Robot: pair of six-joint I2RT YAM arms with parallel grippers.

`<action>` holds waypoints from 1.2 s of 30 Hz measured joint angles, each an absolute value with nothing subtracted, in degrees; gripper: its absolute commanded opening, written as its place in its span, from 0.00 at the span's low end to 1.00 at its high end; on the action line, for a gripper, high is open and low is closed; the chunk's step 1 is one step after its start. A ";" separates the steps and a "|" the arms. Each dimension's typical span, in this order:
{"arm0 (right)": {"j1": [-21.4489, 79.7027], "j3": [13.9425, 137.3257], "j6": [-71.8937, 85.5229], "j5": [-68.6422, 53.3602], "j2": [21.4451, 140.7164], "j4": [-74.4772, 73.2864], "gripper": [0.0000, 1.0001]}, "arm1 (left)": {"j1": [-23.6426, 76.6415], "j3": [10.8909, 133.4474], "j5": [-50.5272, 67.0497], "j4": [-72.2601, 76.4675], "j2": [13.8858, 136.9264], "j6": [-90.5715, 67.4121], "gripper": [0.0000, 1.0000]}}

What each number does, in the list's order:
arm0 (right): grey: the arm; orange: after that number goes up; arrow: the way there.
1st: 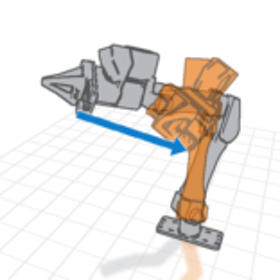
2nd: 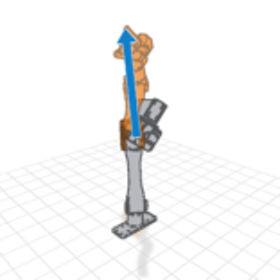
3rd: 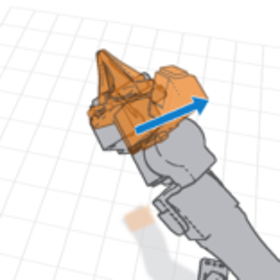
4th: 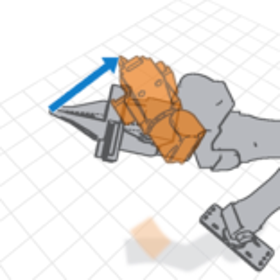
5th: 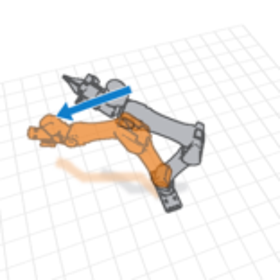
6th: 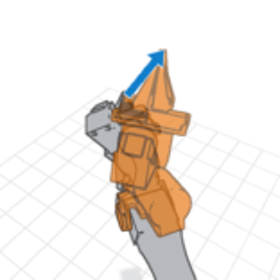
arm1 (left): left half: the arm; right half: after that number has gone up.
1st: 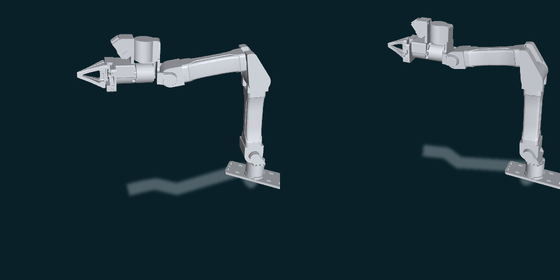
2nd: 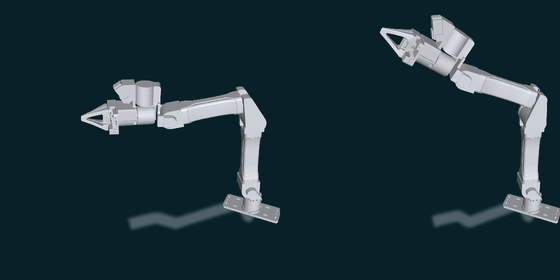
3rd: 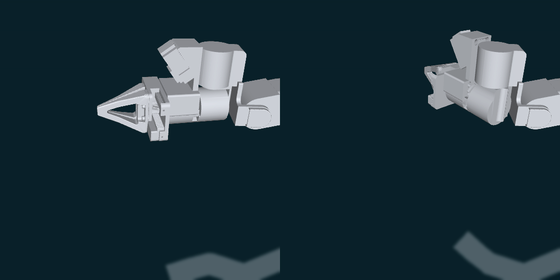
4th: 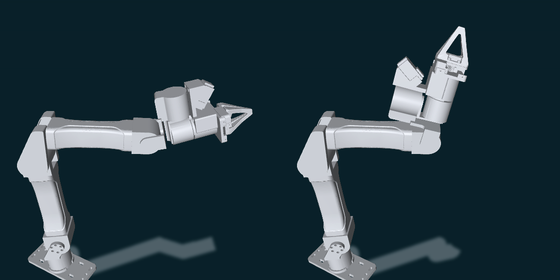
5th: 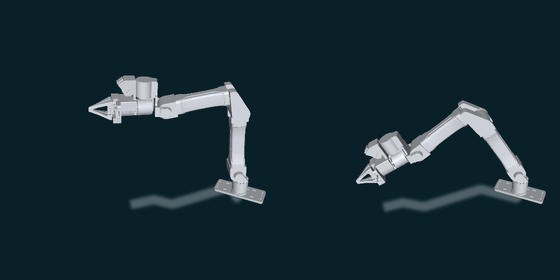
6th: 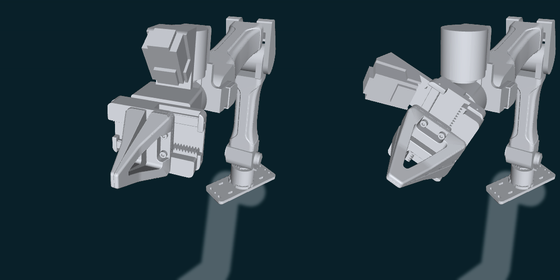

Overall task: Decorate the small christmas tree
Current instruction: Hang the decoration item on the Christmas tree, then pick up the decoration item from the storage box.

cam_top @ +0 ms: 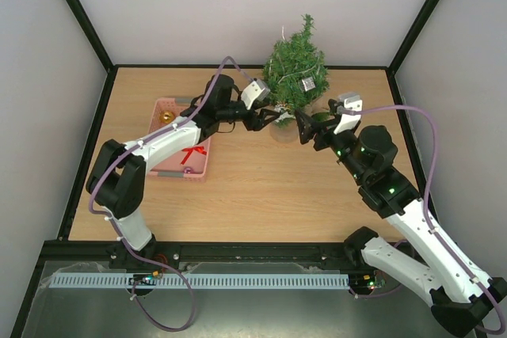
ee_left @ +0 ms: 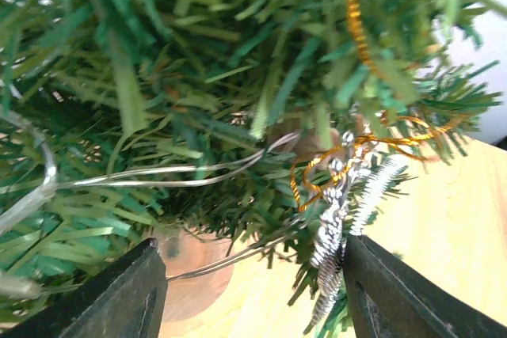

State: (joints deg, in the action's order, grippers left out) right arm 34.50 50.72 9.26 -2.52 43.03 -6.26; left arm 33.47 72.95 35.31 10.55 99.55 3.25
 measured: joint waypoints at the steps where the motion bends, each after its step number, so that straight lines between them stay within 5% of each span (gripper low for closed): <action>1: 34.50 50.72 9.26 -2.52 42.92 -6.31 0.98 | 33.47 72.95 34.57 10.33 99.55 3.46 0.60; 8: 34.50 50.48 9.26 -2.48 41.91 -6.44 0.98 | 33.43 72.93 30.22 9.43 99.53 4.47 0.55; 20: 34.50 49.19 9.30 -1.32 39.07 -8.43 0.98 | 32.82 67.88 27.35 9.93 94.78 3.57 0.63; 26: 34.50 47.16 10.35 -0.95 35.57 -9.26 0.98 | 32.82 62.85 24.77 9.67 86.87 2.26 0.76; 29: 34.50 45.32 11.81 0.05 33.32 -10.09 0.98 | 32.71 61.84 22.33 8.21 82.89 1.45 0.99; 36: 34.50 43.40 17.17 1.19 29.58 -14.37 0.98 | 32.05 60.64 16.21 1.48 73.19 -1.34 1.00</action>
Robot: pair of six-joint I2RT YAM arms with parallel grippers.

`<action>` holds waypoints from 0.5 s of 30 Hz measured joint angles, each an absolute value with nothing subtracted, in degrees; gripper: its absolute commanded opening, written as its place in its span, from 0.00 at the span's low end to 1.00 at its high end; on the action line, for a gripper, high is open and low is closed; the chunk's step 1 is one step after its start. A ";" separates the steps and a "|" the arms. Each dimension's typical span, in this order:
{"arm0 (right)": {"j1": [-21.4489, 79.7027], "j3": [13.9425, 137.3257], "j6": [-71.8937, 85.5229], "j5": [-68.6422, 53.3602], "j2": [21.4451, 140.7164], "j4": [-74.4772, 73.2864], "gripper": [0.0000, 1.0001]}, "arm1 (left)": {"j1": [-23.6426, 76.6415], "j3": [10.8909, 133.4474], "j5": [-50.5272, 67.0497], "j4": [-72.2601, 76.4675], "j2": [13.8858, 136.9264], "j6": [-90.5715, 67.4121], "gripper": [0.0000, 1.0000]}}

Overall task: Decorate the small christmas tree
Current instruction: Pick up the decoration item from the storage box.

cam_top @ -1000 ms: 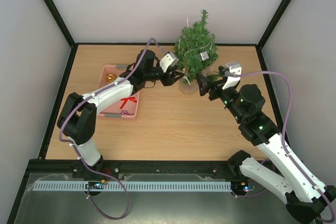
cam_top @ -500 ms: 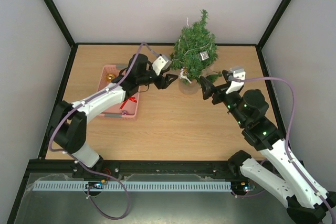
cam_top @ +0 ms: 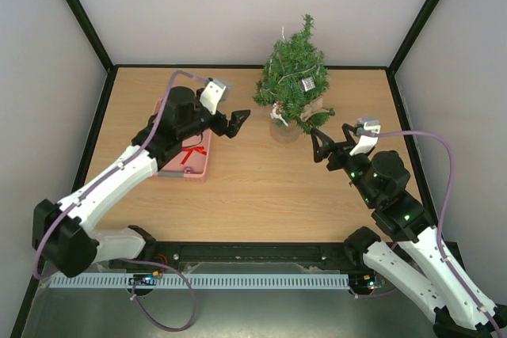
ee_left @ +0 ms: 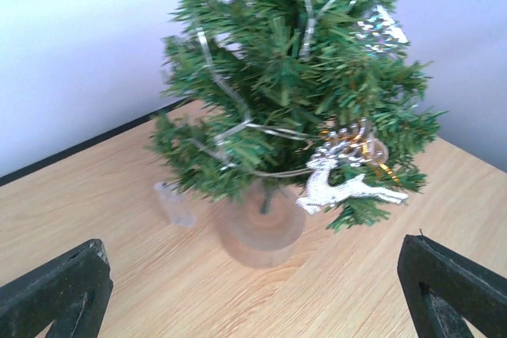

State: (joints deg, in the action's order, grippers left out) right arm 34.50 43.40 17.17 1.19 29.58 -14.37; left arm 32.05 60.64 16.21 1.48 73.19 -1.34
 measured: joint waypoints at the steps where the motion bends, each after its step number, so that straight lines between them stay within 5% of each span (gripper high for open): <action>1: 34.50 43.38 18.31 1.30 29.54 -15.20 0.98 | 31.94 60.58 14.70 0.19 72.10 -1.80 1.00; 9: 34.50 43.44 24.69 8.12 31.86 -24.18 0.98 | 25.15 56.25 6.98 -7.25 65.41 -8.60 0.99; 15: 34.50 43.44 26.63 11.79 29.98 -26.94 0.98 | 13.56 55.83 5.85 -13.39 69.67 -13.58 0.77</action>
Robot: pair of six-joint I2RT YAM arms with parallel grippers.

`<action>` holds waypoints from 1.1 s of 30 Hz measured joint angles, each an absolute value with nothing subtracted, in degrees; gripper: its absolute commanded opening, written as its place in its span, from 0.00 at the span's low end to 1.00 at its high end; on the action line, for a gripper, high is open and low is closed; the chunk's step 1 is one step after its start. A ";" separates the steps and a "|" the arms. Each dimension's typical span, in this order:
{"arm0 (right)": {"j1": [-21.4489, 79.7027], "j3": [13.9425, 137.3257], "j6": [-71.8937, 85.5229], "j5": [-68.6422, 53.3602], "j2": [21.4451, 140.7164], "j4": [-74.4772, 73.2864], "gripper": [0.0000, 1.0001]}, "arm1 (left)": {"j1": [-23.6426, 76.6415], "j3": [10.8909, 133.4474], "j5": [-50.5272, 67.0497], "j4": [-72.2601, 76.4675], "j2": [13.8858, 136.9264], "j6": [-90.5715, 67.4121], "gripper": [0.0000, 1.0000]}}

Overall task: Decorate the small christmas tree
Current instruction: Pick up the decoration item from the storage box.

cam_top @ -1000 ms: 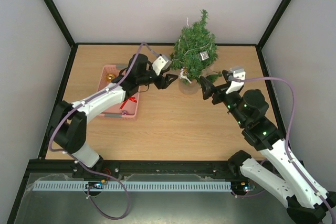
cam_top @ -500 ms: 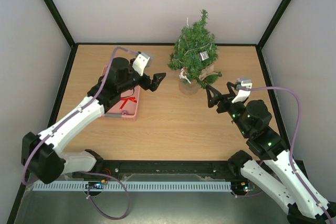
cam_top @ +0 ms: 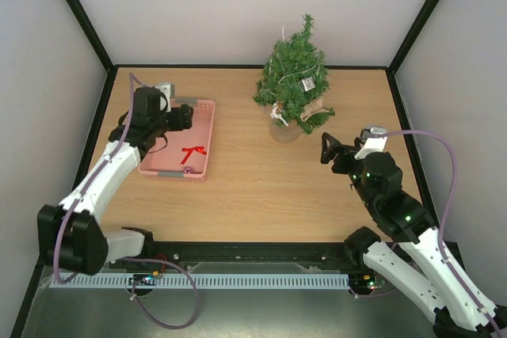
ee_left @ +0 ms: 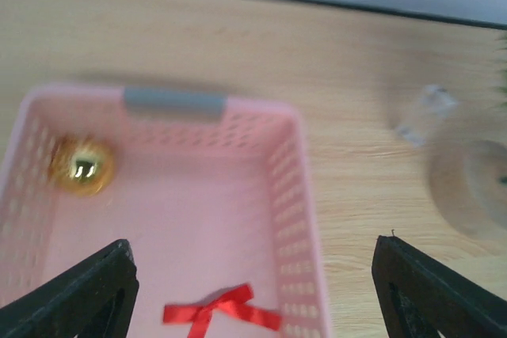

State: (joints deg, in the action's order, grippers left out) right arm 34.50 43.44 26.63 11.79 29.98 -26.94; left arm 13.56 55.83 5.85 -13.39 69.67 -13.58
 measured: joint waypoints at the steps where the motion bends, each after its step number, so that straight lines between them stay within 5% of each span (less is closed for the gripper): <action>1: 34.50 43.44 26.85 12.19 29.32 -26.94 0.98 | 12.05 55.77 5.87 -14.17 71.16 -14.33 0.73; 13: 34.50 43.46 25.80 11.27 26.89 -26.70 0.98 | 7.09 57.17 3.77 -18.85 88.95 -17.15 0.60; 33: 34.50 43.88 25.10 4.99 29.15 -24.29 0.98 | 15.07 59.20 5.54 -36.49 91.88 -18.59 0.46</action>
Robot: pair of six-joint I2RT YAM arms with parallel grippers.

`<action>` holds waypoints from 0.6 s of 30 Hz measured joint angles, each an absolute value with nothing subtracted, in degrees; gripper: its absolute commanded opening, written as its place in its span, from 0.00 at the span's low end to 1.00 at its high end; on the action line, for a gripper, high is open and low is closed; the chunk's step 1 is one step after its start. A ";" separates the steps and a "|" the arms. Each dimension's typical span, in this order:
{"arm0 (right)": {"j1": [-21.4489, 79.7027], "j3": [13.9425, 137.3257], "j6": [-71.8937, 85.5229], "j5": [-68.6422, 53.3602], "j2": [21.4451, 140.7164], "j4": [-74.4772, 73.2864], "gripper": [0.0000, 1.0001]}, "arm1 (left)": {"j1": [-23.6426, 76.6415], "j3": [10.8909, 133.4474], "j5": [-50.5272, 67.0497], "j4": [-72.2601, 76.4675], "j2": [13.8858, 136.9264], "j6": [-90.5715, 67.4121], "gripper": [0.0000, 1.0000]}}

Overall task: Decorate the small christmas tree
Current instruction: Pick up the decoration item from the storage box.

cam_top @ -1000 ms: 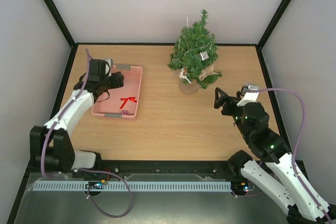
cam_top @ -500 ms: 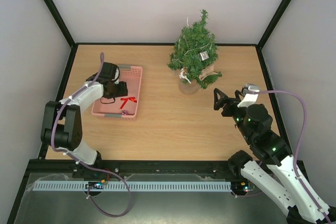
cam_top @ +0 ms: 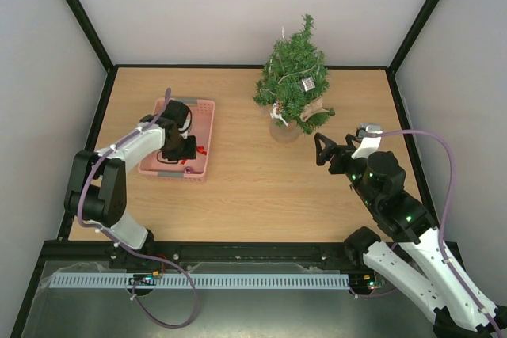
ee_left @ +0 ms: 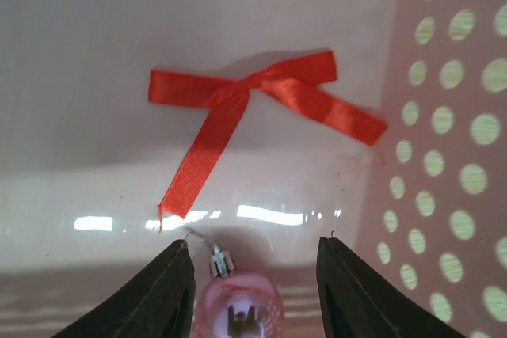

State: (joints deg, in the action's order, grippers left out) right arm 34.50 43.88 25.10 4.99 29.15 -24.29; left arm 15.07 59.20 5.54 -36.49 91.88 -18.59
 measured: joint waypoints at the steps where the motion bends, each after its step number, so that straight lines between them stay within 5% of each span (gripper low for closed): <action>1: 34.50 43.88 25.10 4.89 29.17 -24.12 0.98 | 15.07 59.20 5.28 -37.12 91.90 -18.57 0.46; 18: 34.50 43.88 24.64 4.64 29.41 -23.68 0.98 | 15.51 58.54 5.10 -42.19 93.71 -18.09 0.53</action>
